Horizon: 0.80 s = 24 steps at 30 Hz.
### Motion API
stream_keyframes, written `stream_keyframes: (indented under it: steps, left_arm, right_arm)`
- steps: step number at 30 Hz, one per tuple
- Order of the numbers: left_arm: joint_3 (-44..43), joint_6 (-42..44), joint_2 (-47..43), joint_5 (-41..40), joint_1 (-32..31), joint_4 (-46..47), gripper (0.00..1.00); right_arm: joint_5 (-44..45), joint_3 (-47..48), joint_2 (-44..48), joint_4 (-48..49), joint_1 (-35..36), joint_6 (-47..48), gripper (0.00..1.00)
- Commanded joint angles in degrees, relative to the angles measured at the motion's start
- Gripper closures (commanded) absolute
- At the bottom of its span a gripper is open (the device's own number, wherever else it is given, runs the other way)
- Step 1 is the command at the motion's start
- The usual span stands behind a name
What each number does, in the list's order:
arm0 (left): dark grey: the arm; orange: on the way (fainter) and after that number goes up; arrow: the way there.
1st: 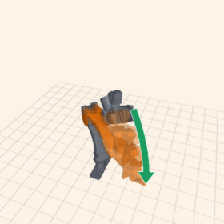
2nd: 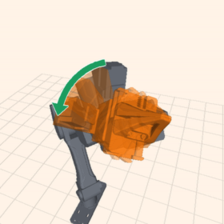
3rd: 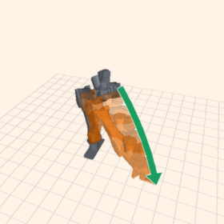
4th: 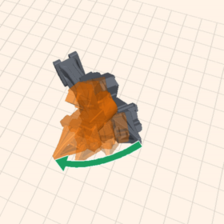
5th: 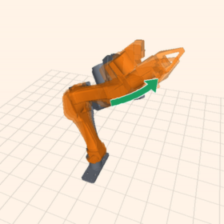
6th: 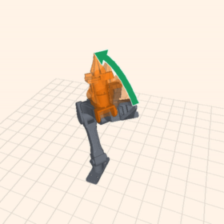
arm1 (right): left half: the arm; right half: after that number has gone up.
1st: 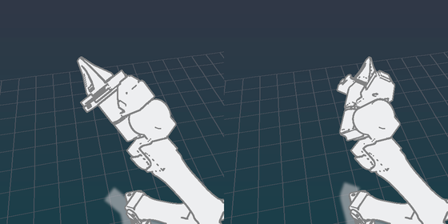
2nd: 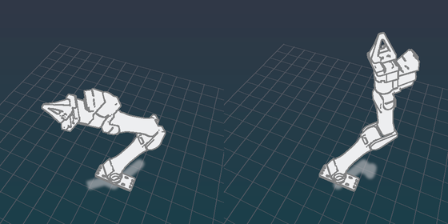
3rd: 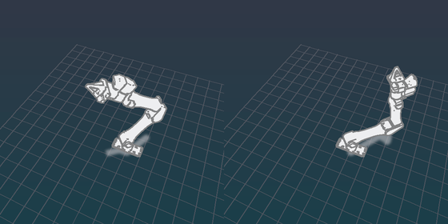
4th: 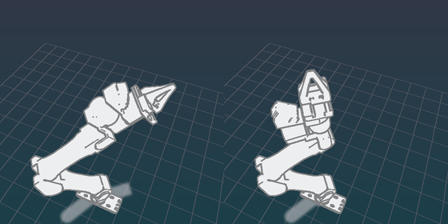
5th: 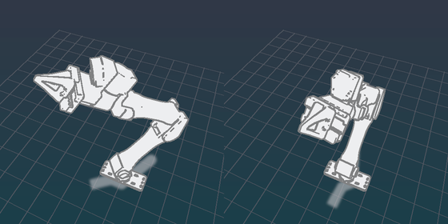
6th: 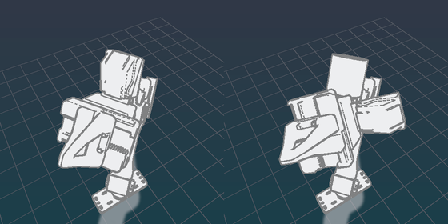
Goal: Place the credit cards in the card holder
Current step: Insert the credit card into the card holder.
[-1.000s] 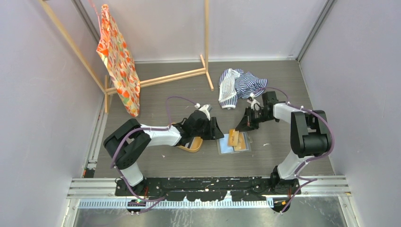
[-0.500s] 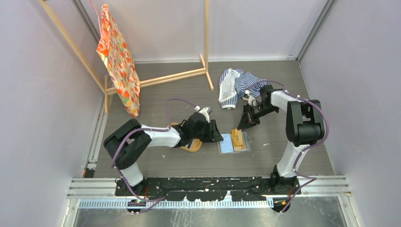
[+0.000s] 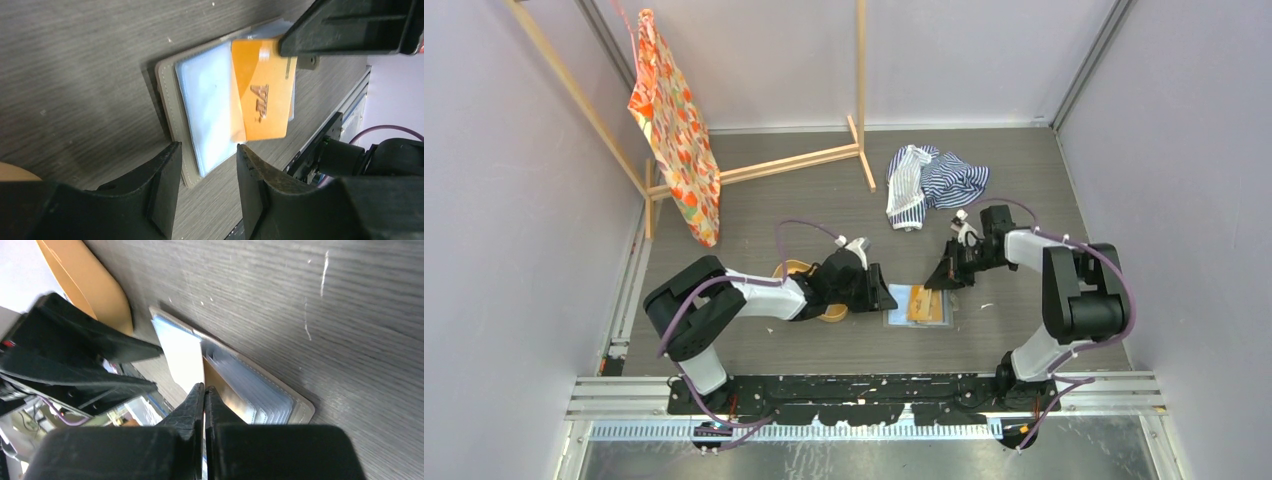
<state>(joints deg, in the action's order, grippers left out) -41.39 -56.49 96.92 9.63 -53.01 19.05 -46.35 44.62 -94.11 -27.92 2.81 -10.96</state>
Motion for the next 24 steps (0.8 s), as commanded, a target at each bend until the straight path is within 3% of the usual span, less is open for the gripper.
stream_keyframes:
  steps: [1, 8, 17, 24]
  left_arm:
    - [1.1, -2.2, -2.8, -2.4, -0.9, 2.8, 0.55]
    - [1.1, -2.8, -3.2, -3.1, -1.4, 2.8, 0.55]
    - [1.4, -3.1, -3.5, -3.5, -1.6, 3.0, 0.55]
    - [1.4, -3.3, -3.3, -3.0, -1.7, 3.5, 0.54]
  right_arm:
    - [2.6, -3.2, 5.4, 14.1, -1.2, -9.4, 0.97]
    - [4.3, -11.4, 11.5, 23.8, -1.3, -15.8, 0.98]
    - [0.9, -13.5, 14.4, 17.0, -0.8, -13.6, 0.94]
    - [1.5, -15.9, 13.9, 20.7, 1.0, -15.8, 0.87]
